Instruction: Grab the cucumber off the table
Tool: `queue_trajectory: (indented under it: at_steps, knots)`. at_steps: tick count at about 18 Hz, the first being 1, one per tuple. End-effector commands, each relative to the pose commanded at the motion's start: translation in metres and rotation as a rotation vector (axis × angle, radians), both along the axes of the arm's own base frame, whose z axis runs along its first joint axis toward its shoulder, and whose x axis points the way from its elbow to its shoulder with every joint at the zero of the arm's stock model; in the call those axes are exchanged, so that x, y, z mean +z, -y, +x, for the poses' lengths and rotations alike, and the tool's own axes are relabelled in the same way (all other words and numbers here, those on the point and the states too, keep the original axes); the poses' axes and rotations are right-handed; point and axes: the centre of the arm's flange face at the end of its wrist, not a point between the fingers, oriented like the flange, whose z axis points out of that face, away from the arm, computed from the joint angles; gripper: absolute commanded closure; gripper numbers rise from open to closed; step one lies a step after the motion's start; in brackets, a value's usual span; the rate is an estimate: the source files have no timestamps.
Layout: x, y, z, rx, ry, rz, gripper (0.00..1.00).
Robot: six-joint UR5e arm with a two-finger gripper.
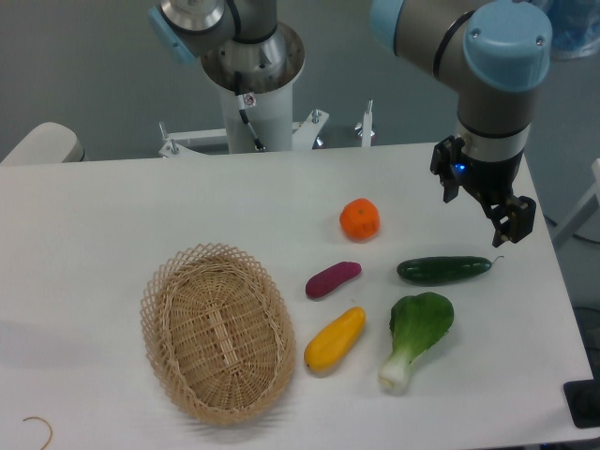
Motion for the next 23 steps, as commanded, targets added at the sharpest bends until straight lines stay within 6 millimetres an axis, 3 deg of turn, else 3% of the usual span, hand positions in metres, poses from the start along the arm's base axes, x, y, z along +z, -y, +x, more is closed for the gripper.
queue_trajectory:
  at_steps: [10, 15, 19, 23]
  knots:
    - [-0.007, 0.001, 0.0, -0.006, 0.016, 0.002, 0.0]
    - [-0.022, -0.002, 0.001, -0.022, -0.007, 0.014, 0.0]
    - [-0.056, -0.008, -0.003, -0.059, 0.009, -0.006, 0.0]
    - [-0.093, -0.008, -0.018, -0.243, 0.021, -0.065, 0.0]
